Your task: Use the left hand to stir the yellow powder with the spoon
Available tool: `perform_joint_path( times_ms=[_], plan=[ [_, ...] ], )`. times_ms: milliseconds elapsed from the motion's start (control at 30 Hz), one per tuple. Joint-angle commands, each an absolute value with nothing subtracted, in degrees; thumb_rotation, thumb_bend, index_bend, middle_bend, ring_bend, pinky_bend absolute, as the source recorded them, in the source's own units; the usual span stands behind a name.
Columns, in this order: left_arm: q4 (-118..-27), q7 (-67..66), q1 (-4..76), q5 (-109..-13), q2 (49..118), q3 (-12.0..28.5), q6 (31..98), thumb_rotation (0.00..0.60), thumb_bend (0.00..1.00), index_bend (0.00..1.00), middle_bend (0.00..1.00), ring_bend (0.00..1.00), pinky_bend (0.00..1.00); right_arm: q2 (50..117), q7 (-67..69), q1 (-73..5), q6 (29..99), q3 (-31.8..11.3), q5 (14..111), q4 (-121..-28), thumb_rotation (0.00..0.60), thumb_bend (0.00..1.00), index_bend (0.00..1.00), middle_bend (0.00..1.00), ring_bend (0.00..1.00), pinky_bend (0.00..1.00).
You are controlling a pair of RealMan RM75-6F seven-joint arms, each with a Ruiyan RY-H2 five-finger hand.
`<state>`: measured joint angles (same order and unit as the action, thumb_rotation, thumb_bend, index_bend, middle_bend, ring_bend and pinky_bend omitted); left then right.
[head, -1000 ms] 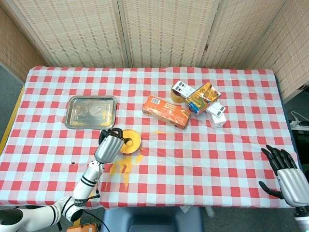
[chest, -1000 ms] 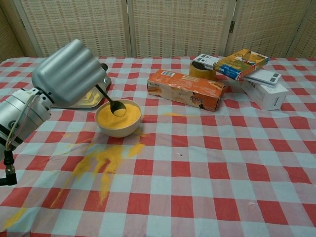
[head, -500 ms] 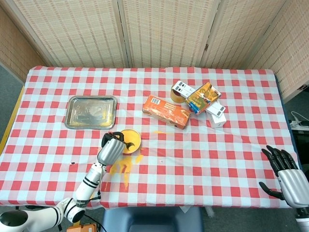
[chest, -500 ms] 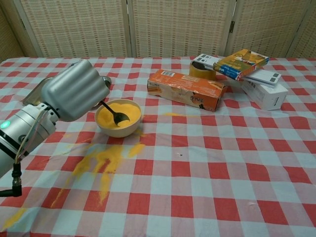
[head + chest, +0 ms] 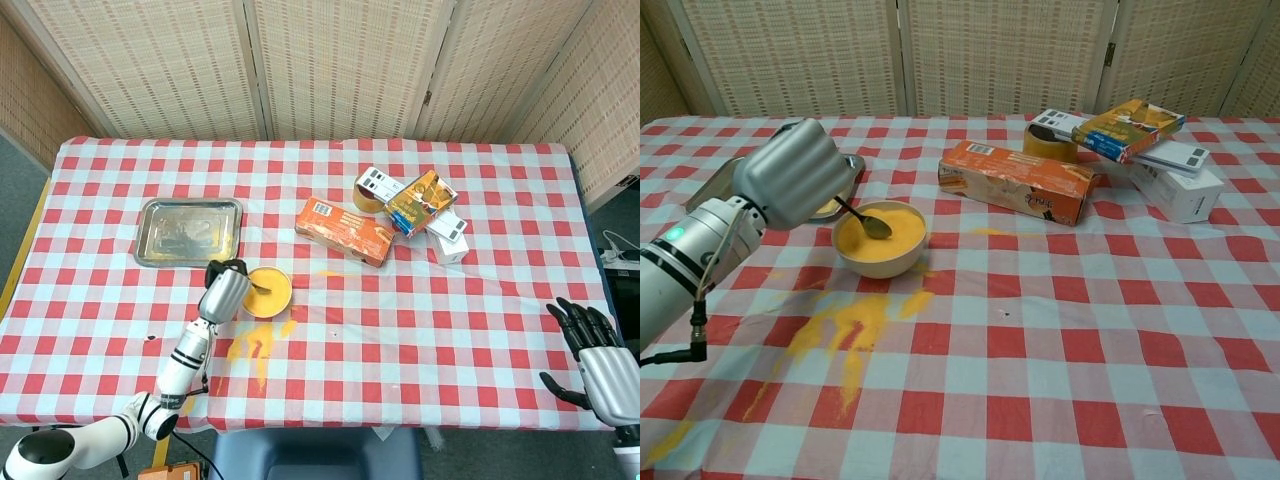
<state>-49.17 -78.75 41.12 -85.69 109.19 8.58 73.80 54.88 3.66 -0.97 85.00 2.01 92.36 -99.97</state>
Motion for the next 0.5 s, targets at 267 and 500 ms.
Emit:
perform_joint_path(
  times_ms=[267, 500],
  plan=[
    [-48.6, -77.5, 41.5, -84.7, 108.8, 9.7, 74.5, 0.600, 0.49, 0.91, 1.00, 1.00, 1.00, 54.9, 3.5, -0.9, 85.0, 1.9, 92.2, -100.1, 0.600, 0.15, 0.00, 0.00, 0.00, 0.00],
    [-52.1, -78.5, 41.2, -84.3, 106.7, 10.3, 75.8, 0.600, 0.49, 0.91, 1.00, 1.00, 1.00, 54.7, 3.8, -0.7, 85.5, 2.1, 92.7, -100.1, 0.600, 0.15, 0.00, 0.00, 0.00, 0.00]
  ],
)
